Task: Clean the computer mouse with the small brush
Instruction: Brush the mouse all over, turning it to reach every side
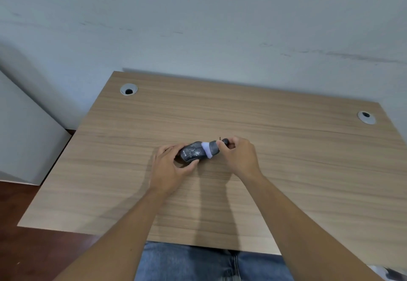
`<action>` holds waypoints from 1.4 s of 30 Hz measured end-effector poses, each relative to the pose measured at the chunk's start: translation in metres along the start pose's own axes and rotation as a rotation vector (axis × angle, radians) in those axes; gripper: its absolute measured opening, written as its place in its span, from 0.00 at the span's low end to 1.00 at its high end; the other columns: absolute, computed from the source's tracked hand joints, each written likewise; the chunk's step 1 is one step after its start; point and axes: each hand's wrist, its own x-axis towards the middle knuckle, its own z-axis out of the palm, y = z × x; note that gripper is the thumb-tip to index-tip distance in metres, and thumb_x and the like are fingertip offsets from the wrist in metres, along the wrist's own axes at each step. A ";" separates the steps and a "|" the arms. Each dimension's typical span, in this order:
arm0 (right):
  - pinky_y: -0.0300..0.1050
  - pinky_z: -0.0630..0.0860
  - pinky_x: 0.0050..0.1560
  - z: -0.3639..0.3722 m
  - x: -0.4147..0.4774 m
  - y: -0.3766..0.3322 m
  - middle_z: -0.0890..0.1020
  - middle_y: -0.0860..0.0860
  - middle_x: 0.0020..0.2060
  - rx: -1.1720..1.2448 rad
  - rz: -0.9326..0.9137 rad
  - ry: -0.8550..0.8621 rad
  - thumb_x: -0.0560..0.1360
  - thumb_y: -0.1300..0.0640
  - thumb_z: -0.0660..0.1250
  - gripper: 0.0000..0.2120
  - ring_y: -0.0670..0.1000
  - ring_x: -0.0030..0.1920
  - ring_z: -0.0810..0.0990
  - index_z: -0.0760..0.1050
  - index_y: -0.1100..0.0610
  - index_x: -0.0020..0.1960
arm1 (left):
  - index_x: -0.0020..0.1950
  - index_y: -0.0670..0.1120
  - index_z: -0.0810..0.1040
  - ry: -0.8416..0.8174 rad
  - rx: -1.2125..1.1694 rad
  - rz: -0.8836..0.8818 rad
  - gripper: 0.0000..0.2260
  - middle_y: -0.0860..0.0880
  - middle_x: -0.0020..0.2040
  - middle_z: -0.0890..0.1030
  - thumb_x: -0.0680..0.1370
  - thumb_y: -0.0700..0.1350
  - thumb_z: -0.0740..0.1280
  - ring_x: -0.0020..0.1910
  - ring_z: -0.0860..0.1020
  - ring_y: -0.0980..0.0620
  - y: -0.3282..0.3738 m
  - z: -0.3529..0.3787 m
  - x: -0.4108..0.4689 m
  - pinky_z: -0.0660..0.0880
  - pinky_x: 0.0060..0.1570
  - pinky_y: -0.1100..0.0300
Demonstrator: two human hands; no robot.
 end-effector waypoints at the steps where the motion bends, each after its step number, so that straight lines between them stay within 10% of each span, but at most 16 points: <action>1: 0.49 0.74 0.41 -0.002 0.002 0.001 0.82 0.52 0.31 -0.025 0.010 0.004 0.79 0.48 0.73 0.15 0.56 0.37 0.80 0.84 0.60 0.43 | 0.70 0.61 0.84 -0.002 0.002 0.000 0.25 0.75 0.56 0.75 0.73 0.58 0.82 0.64 0.71 0.63 0.000 0.000 0.000 0.56 0.63 0.83; 10: 0.38 0.71 0.36 -0.006 0.006 -0.023 0.86 0.54 0.37 -0.014 -0.111 -0.045 0.79 0.47 0.73 0.14 0.47 0.34 0.77 0.86 0.59 0.45 | 0.70 0.61 0.84 -0.027 -0.008 -0.014 0.26 0.72 0.55 0.77 0.72 0.58 0.83 0.61 0.67 0.68 -0.003 0.002 0.001 0.60 0.66 0.67; 13: 0.50 0.78 0.46 0.003 0.007 -0.019 0.86 0.53 0.37 -0.108 -0.139 -0.037 0.79 0.48 0.72 0.15 0.55 0.41 0.83 0.85 0.59 0.45 | 0.70 0.61 0.84 -0.028 0.005 0.003 0.27 0.75 0.55 0.74 0.72 0.57 0.83 0.62 0.67 0.68 0.001 -0.001 0.001 0.62 0.67 0.62; 30: 0.48 0.73 0.40 -0.011 0.014 -0.011 0.81 0.49 0.29 -0.088 -0.083 0.012 0.79 0.48 0.71 0.14 0.51 0.34 0.77 0.84 0.58 0.42 | 0.69 0.61 0.84 -0.022 -0.013 -0.039 0.25 0.68 0.55 0.81 0.72 0.60 0.82 0.62 0.71 0.64 0.001 0.001 0.001 0.62 0.68 0.60; 42: 0.38 0.69 0.32 -0.010 0.006 -0.009 0.76 0.45 0.25 -0.003 -0.035 0.011 0.78 0.47 0.72 0.14 0.45 0.29 0.73 0.81 0.55 0.38 | 0.67 0.62 0.85 -0.029 -0.060 -0.106 0.25 0.70 0.54 0.76 0.71 0.59 0.84 0.60 0.68 0.80 0.003 -0.002 0.003 0.61 0.68 0.60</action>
